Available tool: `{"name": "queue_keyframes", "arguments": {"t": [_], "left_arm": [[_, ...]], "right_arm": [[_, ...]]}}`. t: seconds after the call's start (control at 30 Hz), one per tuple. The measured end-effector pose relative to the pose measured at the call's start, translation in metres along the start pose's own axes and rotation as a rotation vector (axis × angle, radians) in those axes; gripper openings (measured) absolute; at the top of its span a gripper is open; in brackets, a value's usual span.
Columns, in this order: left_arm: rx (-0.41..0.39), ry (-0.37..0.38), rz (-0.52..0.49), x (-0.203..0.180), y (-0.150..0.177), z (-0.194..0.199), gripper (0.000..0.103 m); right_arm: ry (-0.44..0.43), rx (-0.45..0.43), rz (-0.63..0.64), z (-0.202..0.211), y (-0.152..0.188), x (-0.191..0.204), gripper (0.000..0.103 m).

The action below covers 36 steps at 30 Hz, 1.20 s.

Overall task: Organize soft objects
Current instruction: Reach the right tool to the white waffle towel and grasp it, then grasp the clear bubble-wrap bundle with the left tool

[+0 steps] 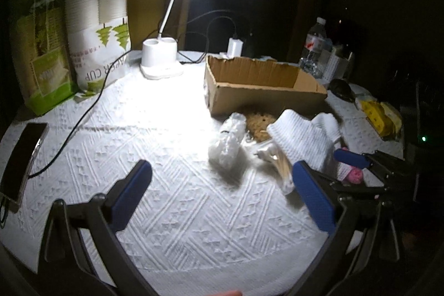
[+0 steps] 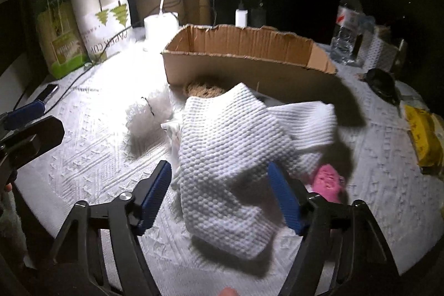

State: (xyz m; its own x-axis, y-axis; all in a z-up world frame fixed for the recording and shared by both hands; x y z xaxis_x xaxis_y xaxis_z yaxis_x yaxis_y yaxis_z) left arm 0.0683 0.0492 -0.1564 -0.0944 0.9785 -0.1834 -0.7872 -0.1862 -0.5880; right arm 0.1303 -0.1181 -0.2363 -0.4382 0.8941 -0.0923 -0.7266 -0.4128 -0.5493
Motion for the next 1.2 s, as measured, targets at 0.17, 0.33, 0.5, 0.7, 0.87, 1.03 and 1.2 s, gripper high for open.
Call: {"name": "queue_keyframes", "arguments": {"t": [0.17,0.33,0.5,0.7,0.87,1.03,1.2], "left_arm": [[0.022,0.002,-0.005,0.001,-0.004,-0.013,0.102],[0.043,-0.002,-0.029,-0.002,-0.010,-0.028,0.101],[0.058,-0.021,-0.052,-0.002,-0.025,-0.046,0.101],[0.100,-0.027,-0.070,-0.006,-0.035,-0.070,0.099],[0.138,-0.043,-0.064,-0.005,-0.043,-0.088,0.092],[0.191,-0.038,-0.062,-0.003,-0.044,-0.104,0.066],[0.207,-0.057,-0.078,-0.007,-0.043,-0.114,0.055]], "right_arm": [[-0.006,0.022,0.006,-0.011,-0.003,-0.001,0.059],[-0.051,0.007,0.014,-0.006,-0.006,-0.003,0.017],[-0.091,-0.045,0.017,0.013,-0.013,-0.006,0.017],[-0.119,-0.107,0.006,0.037,-0.022,-0.018,0.017],[-0.150,-0.146,-0.014,0.049,-0.030,-0.031,0.017],[-0.219,-0.178,-0.038,0.060,-0.037,-0.041,0.017],[-0.215,-0.203,-0.049,0.069,-0.045,-0.051,0.017]]}}
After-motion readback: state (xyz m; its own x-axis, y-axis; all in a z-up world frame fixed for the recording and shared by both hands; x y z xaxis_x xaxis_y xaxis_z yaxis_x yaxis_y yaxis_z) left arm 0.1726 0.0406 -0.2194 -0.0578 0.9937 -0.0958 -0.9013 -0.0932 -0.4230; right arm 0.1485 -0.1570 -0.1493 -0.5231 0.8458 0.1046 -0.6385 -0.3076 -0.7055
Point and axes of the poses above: each gripper's, at about its wrist camera, not at the fingertips, and z roughly against the way its jaws point, x to its left, y to its underside, the point moved 6 cm from there along -z, roughly the way its jaws point, and after that the axes turned 13 degrees about x, right-handed, at the moved point
